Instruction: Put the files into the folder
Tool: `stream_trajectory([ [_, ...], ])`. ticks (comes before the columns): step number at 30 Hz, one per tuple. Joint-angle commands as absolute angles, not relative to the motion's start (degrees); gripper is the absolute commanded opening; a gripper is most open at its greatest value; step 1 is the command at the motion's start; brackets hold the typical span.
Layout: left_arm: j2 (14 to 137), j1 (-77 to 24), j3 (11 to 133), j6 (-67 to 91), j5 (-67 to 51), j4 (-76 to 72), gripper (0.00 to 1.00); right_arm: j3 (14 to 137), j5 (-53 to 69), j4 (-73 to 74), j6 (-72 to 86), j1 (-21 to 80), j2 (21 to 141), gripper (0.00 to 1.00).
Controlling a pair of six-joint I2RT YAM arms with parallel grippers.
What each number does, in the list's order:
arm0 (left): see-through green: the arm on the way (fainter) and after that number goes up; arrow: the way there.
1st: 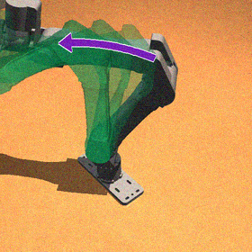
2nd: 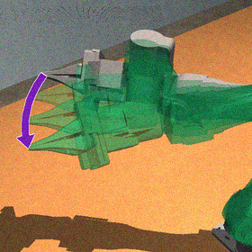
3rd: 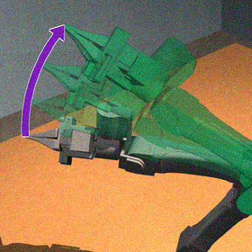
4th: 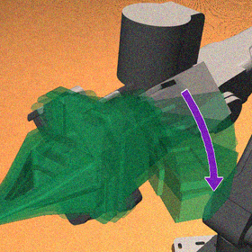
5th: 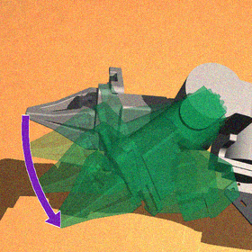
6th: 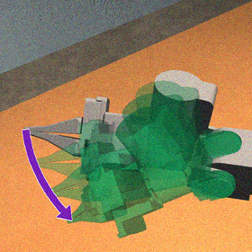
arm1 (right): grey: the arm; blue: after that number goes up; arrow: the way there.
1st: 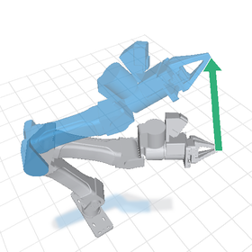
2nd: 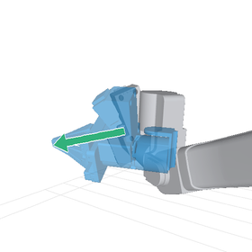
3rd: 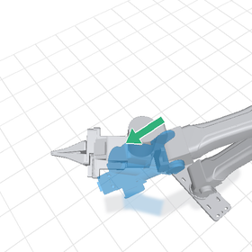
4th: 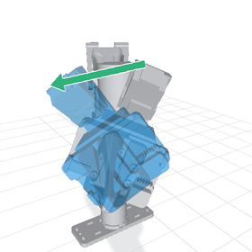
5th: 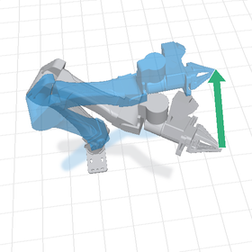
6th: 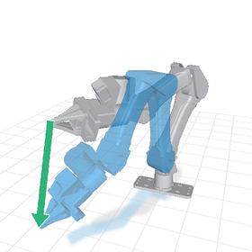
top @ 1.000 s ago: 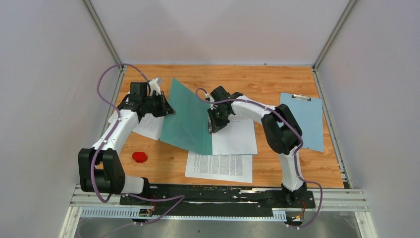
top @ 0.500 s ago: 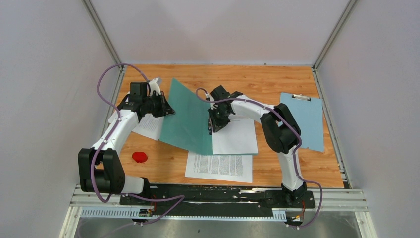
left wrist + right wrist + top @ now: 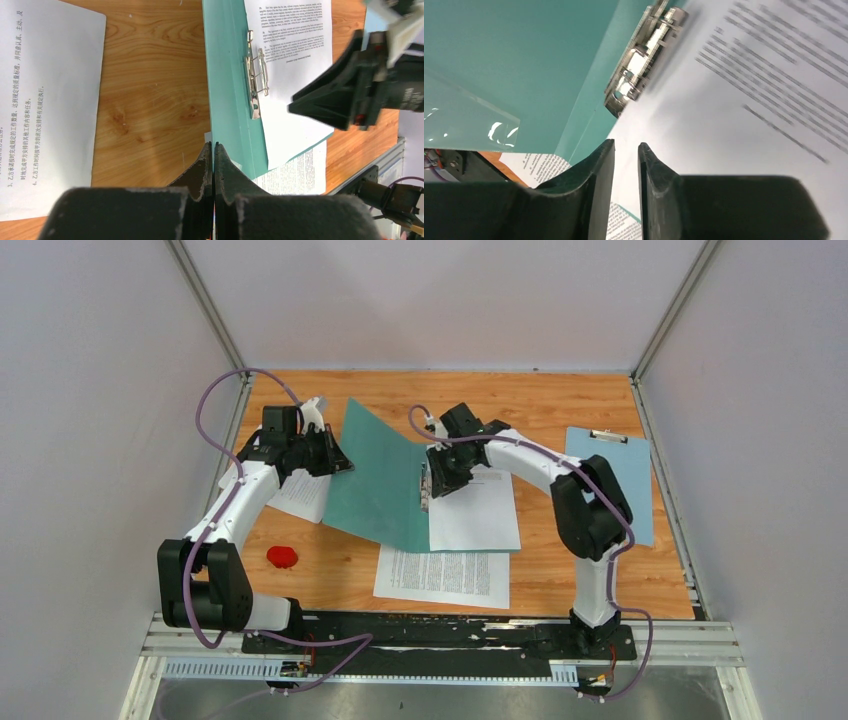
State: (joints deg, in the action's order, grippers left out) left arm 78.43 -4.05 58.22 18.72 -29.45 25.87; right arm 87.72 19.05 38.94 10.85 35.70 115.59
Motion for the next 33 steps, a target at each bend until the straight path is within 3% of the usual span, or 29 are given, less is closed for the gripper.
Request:
stream_trajectory([
  [1, 77.5, -4.3, 57.9, 17.3, -30.4, 25.8, 0.0, 83.1, 16.9, 34.3, 10.7, 29.8, 106.5, 0.3],
  [5, 77.3, -4.3, 57.8, 17.4, -30.6, 25.5, 0.0, 79.1, 14.2, 33.9, 9.7, 23.5, 105.4, 0.45],
  [8, 77.3, -4.3, 57.8, 17.5, -30.7, 25.3, 0.0, 76.7, 12.4, 32.9, 9.1, 19.0, 105.6, 0.48],
  [23, 77.6, -4.3, 57.8, 17.7, -30.4, 25.1, 0.0, 73.0, 10.9, 32.6, 8.3, 13.3, 109.7, 0.44],
  [33, 77.7, -4.2, 57.8, 17.8, -30.3, 25.0, 0.0, 71.7, 13.5, 31.9, 8.9, 14.3, 108.1, 0.32],
])
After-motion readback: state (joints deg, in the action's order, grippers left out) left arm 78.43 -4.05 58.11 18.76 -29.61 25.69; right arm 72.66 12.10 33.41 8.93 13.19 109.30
